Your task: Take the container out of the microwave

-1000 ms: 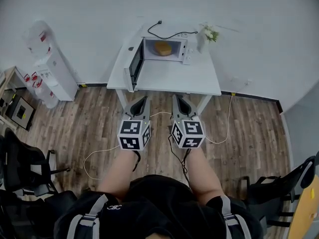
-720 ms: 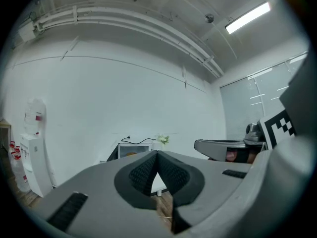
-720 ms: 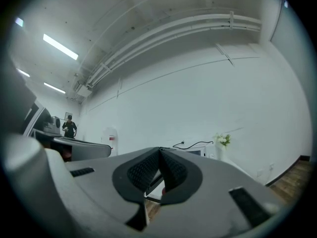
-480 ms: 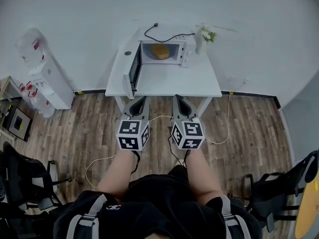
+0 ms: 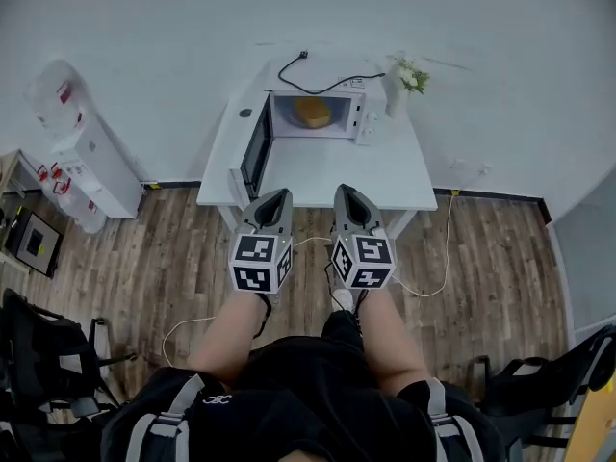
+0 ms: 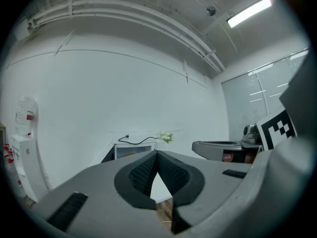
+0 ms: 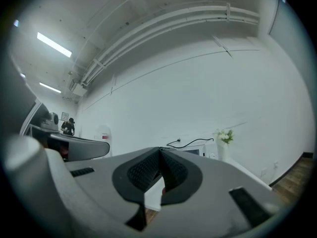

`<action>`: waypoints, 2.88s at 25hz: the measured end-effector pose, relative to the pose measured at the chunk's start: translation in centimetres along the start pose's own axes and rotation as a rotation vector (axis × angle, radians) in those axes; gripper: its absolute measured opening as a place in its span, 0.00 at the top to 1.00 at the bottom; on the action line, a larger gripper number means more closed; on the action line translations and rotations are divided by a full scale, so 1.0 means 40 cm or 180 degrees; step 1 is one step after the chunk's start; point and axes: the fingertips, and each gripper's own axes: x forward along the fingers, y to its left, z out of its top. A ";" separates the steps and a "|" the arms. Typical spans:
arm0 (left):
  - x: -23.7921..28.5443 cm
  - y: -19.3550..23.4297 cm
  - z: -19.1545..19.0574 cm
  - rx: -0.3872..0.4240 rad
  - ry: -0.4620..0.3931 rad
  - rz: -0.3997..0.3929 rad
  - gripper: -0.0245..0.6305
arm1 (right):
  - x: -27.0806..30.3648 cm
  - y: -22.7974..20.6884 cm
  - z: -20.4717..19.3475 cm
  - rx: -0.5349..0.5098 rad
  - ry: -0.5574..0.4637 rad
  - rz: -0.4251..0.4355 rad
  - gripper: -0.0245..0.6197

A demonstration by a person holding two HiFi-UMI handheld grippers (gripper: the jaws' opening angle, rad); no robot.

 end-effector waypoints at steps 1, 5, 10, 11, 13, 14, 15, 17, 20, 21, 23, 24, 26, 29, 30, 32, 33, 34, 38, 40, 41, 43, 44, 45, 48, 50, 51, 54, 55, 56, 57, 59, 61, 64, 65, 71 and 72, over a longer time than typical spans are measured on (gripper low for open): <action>0.033 0.008 0.003 -0.0005 0.0001 0.0012 0.96 | 0.032 -0.016 0.001 -0.0010 0.0003 0.0021 0.96; 0.176 0.036 0.012 -0.0027 0.0002 0.0067 0.96 | 0.165 -0.092 -0.001 -0.0034 0.0047 0.0119 0.96; 0.359 0.076 0.015 -0.0047 0.0026 0.0169 0.96 | 0.331 -0.193 -0.011 -0.0064 0.0109 0.0247 0.96; 0.394 0.084 0.016 -0.0053 0.0043 0.0190 0.96 | 0.361 -0.211 -0.011 -0.0062 0.0127 0.0274 0.96; 0.462 0.099 0.024 -0.0070 0.0069 0.0232 0.96 | 0.417 -0.242 -0.009 -0.0069 0.0148 0.0329 0.96; 0.494 0.107 0.030 -0.0076 0.0072 0.0258 0.96 | 0.444 -0.258 -0.007 -0.0083 0.0155 0.0357 0.96; 0.527 0.114 0.036 -0.0079 0.0072 0.0286 0.96 | 0.472 -0.275 -0.006 -0.0099 0.0163 0.0385 0.96; 0.589 0.127 0.042 -0.0076 0.0086 0.0345 0.96 | 0.525 -0.312 -0.009 -0.0112 0.0193 0.0435 0.96; 0.671 0.146 0.030 -0.0120 0.0145 0.0433 0.96 | 0.596 -0.368 -0.023 -0.0104 0.0255 0.0507 0.96; 0.696 0.152 0.023 -0.0143 0.0167 0.0462 0.96 | 0.619 -0.384 -0.028 -0.0110 0.0274 0.0535 0.96; 0.746 0.160 0.010 -0.0168 0.0206 0.0517 0.96 | 0.663 -0.415 -0.039 -0.0132 0.0307 0.0599 0.96; 0.770 0.163 0.004 -0.0171 0.0227 0.0546 0.96 | 0.685 -0.430 -0.045 -0.0138 0.0325 0.0634 0.96; 0.815 0.170 -0.010 -0.0177 0.0271 0.0608 0.96 | 0.728 -0.456 -0.060 -0.0144 0.0369 0.0708 0.96; 0.866 0.189 -0.026 -0.0210 0.0321 0.0719 0.96 | 0.787 -0.482 -0.081 -0.0194 0.0437 0.0833 0.96; 0.878 0.196 -0.030 -0.0222 0.0331 0.0759 0.96 | 0.804 -0.487 -0.088 -0.0223 0.0461 0.0876 0.96; 0.896 0.215 -0.035 -0.0238 0.0350 0.0825 0.96 | 0.840 -0.494 -0.106 -0.0282 0.0517 0.0947 0.96; 0.904 0.225 -0.038 -0.0239 0.0361 0.0848 0.96 | 0.857 -0.495 -0.116 -0.0313 0.0551 0.0976 0.96; 0.911 0.237 -0.041 -0.0240 0.0371 0.0864 0.96 | 0.874 -0.495 -0.128 -0.0351 0.0587 0.1003 0.96; 0.942 0.285 -0.055 -0.0262 0.0390 0.0870 0.96 | 0.934 -0.484 -0.171 -0.0617 0.0683 0.1092 0.96; 0.958 0.308 -0.058 -0.0272 0.0381 0.0855 0.96 | 0.963 -0.477 -0.196 -0.0820 0.0734 0.1127 0.96; 0.964 0.318 -0.061 -0.0279 0.0374 0.0851 0.96 | 0.977 -0.473 -0.213 -0.0936 0.0772 0.1147 0.96; 0.972 0.342 -0.067 -0.0294 0.0371 0.0856 0.96 | 1.005 -0.462 -0.248 -0.1199 0.0856 0.1196 0.96; 0.974 0.354 -0.071 -0.0305 0.0378 0.0864 0.96 | 1.019 -0.454 -0.267 -0.1361 0.0905 0.1227 0.96; 0.975 0.367 -0.075 -0.0320 0.0384 0.0871 0.96 | 1.031 -0.447 -0.285 -0.1544 0.0958 0.1261 0.96; 0.978 0.401 -0.082 -0.0354 0.0380 0.0887 0.96 | 1.070 -0.431 -0.347 -0.2133 0.1108 0.1340 0.96; 0.978 0.418 -0.087 -0.0367 0.0386 0.0898 0.96 | 1.094 -0.423 -0.392 -0.2549 0.1212 0.1388 0.94; 0.976 0.425 -0.091 -0.0375 0.0395 0.0906 0.96 | 1.105 -0.419 -0.415 -0.2752 0.1266 0.1417 0.92; 0.971 0.450 -0.103 -0.0384 0.0429 0.0946 0.96 | 1.143 -0.408 -0.479 -0.3273 0.1423 0.1505 0.86; 0.969 0.458 -0.108 -0.0389 0.0439 0.0957 0.96 | 1.155 -0.405 -0.498 -0.3406 0.1470 0.1529 0.84; 0.966 0.465 -0.113 -0.0397 0.0446 0.0970 0.96 | 1.167 -0.403 -0.514 -0.3518 0.1514 0.1547 0.84; 0.964 0.473 -0.116 -0.0404 0.0449 0.0983 0.96 | 1.180 -0.402 -0.529 -0.3615 0.1556 0.1559 0.83; 0.959 0.486 -0.119 -0.0413 0.0449 0.1004 0.96 | 1.208 -0.406 -0.555 -0.3788 0.1627 0.1562 0.80; 0.954 0.497 -0.121 -0.0404 0.0456 0.1022 0.96 | 1.234 -0.414 -0.578 -0.3920 0.1705 0.1565 0.79; 0.950 0.511 -0.124 -0.0366 0.0473 0.1043 0.96 | 1.258 -0.425 -0.595 -0.3941 0.1844 0.1538 0.77; 0.949 0.516 -0.125 -0.0358 0.0475 0.1046 0.96 | 1.263 -0.428 -0.596 -0.3939 0.1895 0.1521 0.77; 0.947 0.535 -0.127 -0.0348 0.0490 0.1061 0.96 | 1.297 -0.463 -0.647 -0.4088 0.2161 0.1564 0.77; 0.945 0.537 -0.127 -0.0347 0.0497 0.1066 0.96 | 1.299 -0.468 -0.656 -0.4153 0.2202 0.1592 0.77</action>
